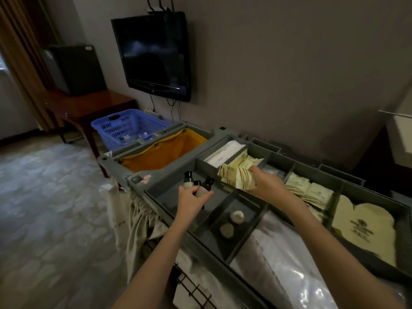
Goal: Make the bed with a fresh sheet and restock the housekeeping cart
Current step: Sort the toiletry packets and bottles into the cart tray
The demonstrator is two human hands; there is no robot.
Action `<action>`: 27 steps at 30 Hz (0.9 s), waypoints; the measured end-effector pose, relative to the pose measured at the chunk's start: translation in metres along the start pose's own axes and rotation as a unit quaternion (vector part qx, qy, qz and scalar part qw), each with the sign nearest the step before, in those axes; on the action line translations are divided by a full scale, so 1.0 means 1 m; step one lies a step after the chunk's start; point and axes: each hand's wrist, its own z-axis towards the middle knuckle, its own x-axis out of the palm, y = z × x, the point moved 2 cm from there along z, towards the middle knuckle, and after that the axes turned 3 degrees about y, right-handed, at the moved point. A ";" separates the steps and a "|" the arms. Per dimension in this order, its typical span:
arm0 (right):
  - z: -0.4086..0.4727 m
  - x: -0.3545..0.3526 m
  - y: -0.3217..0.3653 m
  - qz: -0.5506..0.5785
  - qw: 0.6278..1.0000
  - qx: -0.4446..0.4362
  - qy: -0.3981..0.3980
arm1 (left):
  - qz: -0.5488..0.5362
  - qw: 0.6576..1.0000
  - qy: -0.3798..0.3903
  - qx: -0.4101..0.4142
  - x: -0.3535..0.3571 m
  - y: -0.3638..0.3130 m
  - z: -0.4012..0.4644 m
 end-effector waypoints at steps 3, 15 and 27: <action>0.020 0.010 0.003 0.018 0.999 0.033 -0.017 | 0.039 0.998 0.038 0.010 -0.006 0.017 0.036; 0.056 0.036 0.046 0.038 0.973 0.215 -0.077 | 0.050 0.964 0.234 0.118 -0.023 0.057 0.147; 0.065 0.040 0.070 0.066 0.934 0.322 -0.141 | -0.327 0.849 0.409 -0.064 0.020 -0.033 0.114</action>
